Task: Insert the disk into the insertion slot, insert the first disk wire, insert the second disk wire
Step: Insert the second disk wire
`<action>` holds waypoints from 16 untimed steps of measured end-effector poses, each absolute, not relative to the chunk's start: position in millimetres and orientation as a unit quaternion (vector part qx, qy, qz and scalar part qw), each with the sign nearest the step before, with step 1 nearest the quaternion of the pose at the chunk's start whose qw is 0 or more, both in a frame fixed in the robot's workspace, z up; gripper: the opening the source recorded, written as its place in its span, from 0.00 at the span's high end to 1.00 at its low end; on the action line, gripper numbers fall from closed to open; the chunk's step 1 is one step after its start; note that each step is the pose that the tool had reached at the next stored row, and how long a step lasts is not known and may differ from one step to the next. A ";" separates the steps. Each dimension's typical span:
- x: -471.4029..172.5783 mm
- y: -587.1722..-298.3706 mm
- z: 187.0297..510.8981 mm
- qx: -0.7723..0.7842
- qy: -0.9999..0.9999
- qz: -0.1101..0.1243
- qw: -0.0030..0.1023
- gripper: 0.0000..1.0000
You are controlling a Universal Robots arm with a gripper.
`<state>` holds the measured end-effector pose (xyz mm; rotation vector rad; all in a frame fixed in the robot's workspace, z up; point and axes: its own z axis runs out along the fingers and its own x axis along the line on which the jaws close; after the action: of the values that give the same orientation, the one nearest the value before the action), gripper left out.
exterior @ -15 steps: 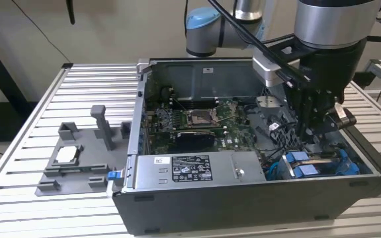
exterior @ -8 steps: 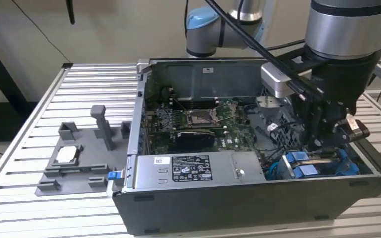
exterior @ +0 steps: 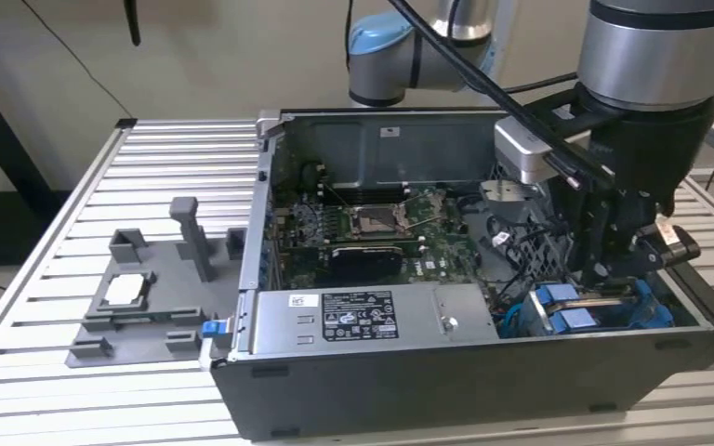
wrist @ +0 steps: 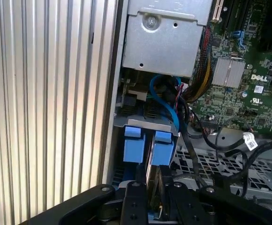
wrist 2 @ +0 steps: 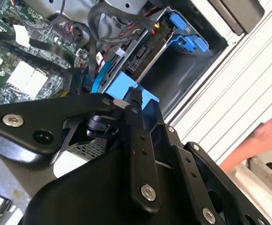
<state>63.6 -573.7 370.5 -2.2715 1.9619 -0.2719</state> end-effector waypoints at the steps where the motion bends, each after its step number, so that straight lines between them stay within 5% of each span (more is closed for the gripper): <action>1: 62.2 -573.5 373.5 -0.752 0.650 -0.090 0.064 0.74; 16: 47.3 -533.0 384.6 -0.750 0.651 -0.096 0.069 0.74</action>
<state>47.3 -533.0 384.6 -2.2574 1.9611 -0.2883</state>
